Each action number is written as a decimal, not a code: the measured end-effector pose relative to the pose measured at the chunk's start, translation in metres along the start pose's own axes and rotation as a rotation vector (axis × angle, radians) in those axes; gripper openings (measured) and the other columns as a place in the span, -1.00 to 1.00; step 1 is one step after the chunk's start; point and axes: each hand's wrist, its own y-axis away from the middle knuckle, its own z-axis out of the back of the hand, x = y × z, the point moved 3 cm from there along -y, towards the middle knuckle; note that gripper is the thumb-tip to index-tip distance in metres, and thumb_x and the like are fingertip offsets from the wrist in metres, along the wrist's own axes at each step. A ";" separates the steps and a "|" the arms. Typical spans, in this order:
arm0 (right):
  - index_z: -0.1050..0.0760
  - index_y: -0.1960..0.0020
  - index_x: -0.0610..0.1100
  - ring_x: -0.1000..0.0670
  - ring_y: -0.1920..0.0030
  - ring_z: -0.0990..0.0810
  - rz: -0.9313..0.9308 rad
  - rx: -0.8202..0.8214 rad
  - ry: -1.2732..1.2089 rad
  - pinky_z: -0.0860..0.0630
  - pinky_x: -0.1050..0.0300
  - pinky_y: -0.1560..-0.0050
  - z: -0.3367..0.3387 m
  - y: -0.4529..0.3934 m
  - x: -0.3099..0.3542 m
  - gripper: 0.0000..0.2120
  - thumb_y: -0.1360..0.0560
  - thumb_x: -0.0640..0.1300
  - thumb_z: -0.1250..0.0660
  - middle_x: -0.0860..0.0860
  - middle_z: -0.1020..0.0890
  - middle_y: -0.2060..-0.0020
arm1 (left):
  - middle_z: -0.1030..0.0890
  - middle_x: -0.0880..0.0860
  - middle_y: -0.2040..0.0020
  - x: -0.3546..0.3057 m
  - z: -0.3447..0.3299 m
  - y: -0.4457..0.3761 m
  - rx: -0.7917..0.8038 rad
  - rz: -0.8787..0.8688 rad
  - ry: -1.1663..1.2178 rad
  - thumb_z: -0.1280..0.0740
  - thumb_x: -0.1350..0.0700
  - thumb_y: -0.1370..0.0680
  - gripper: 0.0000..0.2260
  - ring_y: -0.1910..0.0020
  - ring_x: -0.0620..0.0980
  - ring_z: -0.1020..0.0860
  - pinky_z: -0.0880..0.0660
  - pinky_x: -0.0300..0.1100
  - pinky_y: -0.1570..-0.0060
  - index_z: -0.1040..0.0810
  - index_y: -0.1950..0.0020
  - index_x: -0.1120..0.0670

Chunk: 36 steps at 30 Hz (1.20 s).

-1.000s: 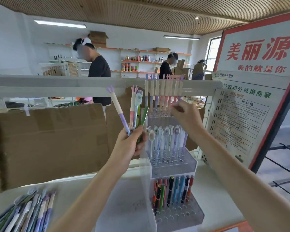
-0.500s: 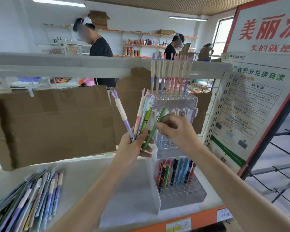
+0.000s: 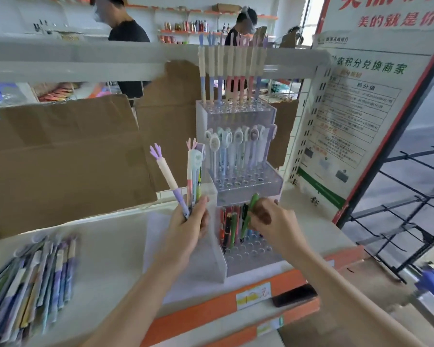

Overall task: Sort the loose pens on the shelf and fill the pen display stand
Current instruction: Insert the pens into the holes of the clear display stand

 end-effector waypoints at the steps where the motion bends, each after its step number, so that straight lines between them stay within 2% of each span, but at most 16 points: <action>1: -0.50 0.06 -0.22 0.05 0.32 -0.52 -0.009 0.005 0.009 -0.36 0.47 0.35 -0.006 0.001 -0.005 -0.92 -0.50 -0.21 -0.36 -0.05 -0.59 0.28 | -0.31 -0.04 0.47 0.001 0.000 0.000 -0.004 0.008 0.008 -0.21 0.07 -0.59 -0.78 0.59 -0.19 -0.22 -0.16 -0.42 0.60 -0.45 0.13 0.20; 4: -0.52 0.04 -0.22 -0.04 0.27 -0.53 -0.004 0.080 0.076 -0.34 0.40 0.30 -0.023 0.004 -0.013 -0.90 -0.51 -0.18 -0.33 -0.12 -0.64 0.23 | -0.38 0.00 0.44 0.000 -0.002 0.003 0.027 -0.015 0.042 -0.24 0.03 -0.55 -0.79 0.59 -0.19 -0.23 -0.15 -0.41 0.60 -0.59 0.02 0.11; 6: -0.51 0.09 -0.18 -0.03 0.26 -0.54 -0.011 0.124 0.122 -0.43 0.19 0.18 -0.031 0.006 -0.018 -0.92 -0.51 -0.16 -0.32 -0.10 -0.63 0.25 | -0.38 0.03 0.43 -0.002 -0.003 0.007 0.068 -0.041 0.044 -0.23 -0.01 -0.51 -0.75 0.59 -0.17 -0.20 -0.13 -0.38 0.59 -0.60 0.00 0.10; 8: -0.47 0.16 -0.15 -0.05 0.29 -0.55 0.001 0.110 0.167 -0.47 0.09 0.21 -0.034 0.005 -0.021 -0.90 -0.51 -0.16 -0.33 -0.07 -0.59 0.31 | -0.32 0.06 0.46 -0.003 -0.004 0.011 0.093 -0.049 0.028 -0.22 -0.04 -0.50 -0.72 0.59 -0.15 -0.18 -0.11 -0.36 0.58 -0.57 0.15 0.15; 10: -0.45 0.17 -0.13 -0.09 0.29 -0.56 -0.038 0.099 0.173 -0.48 0.07 0.23 -0.033 0.003 -0.023 -0.89 -0.51 -0.14 -0.33 -0.07 -0.59 0.32 | -0.26 0.03 0.53 -0.002 -0.004 0.013 0.107 -0.045 0.005 -0.20 -0.04 -0.51 -0.63 0.60 -0.15 -0.17 -0.09 -0.35 0.57 -0.45 0.33 0.22; 12: -0.44 0.16 -0.14 -0.12 0.28 -0.57 -0.084 0.094 0.164 -0.51 0.05 0.22 -0.033 0.003 -0.026 -0.88 -0.51 -0.12 -0.32 -0.09 -0.60 0.30 | -0.24 -0.02 0.57 -0.001 -0.005 0.014 0.117 -0.035 0.013 -0.19 -0.04 -0.52 -0.61 0.60 -0.15 -0.16 -0.09 -0.35 0.57 -0.40 0.36 0.23; 15: -0.41 0.17 -0.14 -0.12 0.27 -0.58 -0.096 0.089 0.161 -0.53 0.01 0.21 -0.036 0.007 -0.029 -0.88 -0.51 -0.14 -0.31 -0.09 -0.61 0.30 | -0.21 0.05 0.52 0.000 -0.006 0.015 0.125 -0.029 0.031 -0.20 -0.03 -0.52 -0.62 0.60 -0.13 -0.15 -0.09 -0.33 0.57 -0.42 0.39 0.19; 18: -0.40 0.16 -0.18 -0.12 0.28 -0.58 -0.092 0.062 0.163 -0.52 0.02 0.22 -0.036 0.013 -0.028 -0.87 -0.50 -0.15 -0.31 -0.09 -0.62 0.31 | -0.22 0.11 0.52 0.001 -0.007 0.016 0.131 -0.023 0.045 -0.22 -0.04 -0.52 -0.63 0.59 -0.11 -0.15 -0.08 -0.32 0.57 -0.46 0.42 0.12; 21: -0.35 0.19 -0.17 -0.13 0.32 -0.54 -0.048 0.056 0.193 -0.46 0.03 0.29 -0.034 0.015 -0.024 -0.84 -0.52 -0.16 -0.28 -0.10 -0.60 0.33 | -0.26 0.30 0.47 0.000 -0.009 0.016 0.140 -0.020 0.024 -0.22 -0.02 -0.53 -0.65 0.57 -0.08 -0.14 -0.07 -0.31 0.57 -0.49 0.43 0.05; 25: -0.31 0.20 -0.14 -0.09 0.39 -0.44 0.057 0.048 0.226 -0.18 0.20 0.42 -0.034 0.013 -0.015 -0.82 -0.52 -0.21 -0.29 -0.10 -0.54 0.37 | -0.24 0.08 0.51 0.000 -0.012 0.018 0.162 -0.028 0.030 -0.22 -0.01 -0.53 -0.66 0.58 -0.08 -0.13 -0.06 -0.33 0.58 -0.47 0.40 0.11; 30: -0.39 0.18 -0.20 -0.05 0.39 -0.40 0.023 0.043 0.163 -0.23 0.27 0.44 -0.038 0.013 -0.016 -0.87 -0.50 -0.23 -0.32 -0.01 -0.46 0.42 | -0.25 0.11 0.50 0.000 -0.012 0.019 0.163 -0.021 0.044 -0.22 0.02 -0.54 -0.66 0.58 -0.09 -0.14 -0.08 -0.34 0.58 -0.48 0.41 0.11; 32: -0.36 0.20 -0.17 -0.04 0.40 -0.36 -0.009 0.047 0.144 -0.26 0.34 0.45 -0.037 0.012 -0.018 -0.84 -0.49 -0.23 -0.33 0.05 -0.40 0.46 | -0.27 0.13 0.47 -0.001 -0.012 0.020 0.167 -0.026 0.045 -0.22 0.02 -0.54 -0.66 0.57 -0.08 -0.15 -0.09 -0.35 0.58 -0.50 0.42 0.08; 36: -0.30 0.23 -0.16 0.07 0.47 -0.26 -0.063 0.055 0.124 -0.31 0.37 0.43 -0.037 0.012 -0.022 -0.80 -0.47 -0.24 -0.32 0.08 -0.35 0.49 | -0.26 0.39 0.42 -0.004 -0.012 0.020 0.165 -0.029 0.037 -0.21 0.02 -0.55 -0.66 0.54 -0.05 -0.14 -0.09 -0.34 0.58 -0.52 0.42 0.02</action>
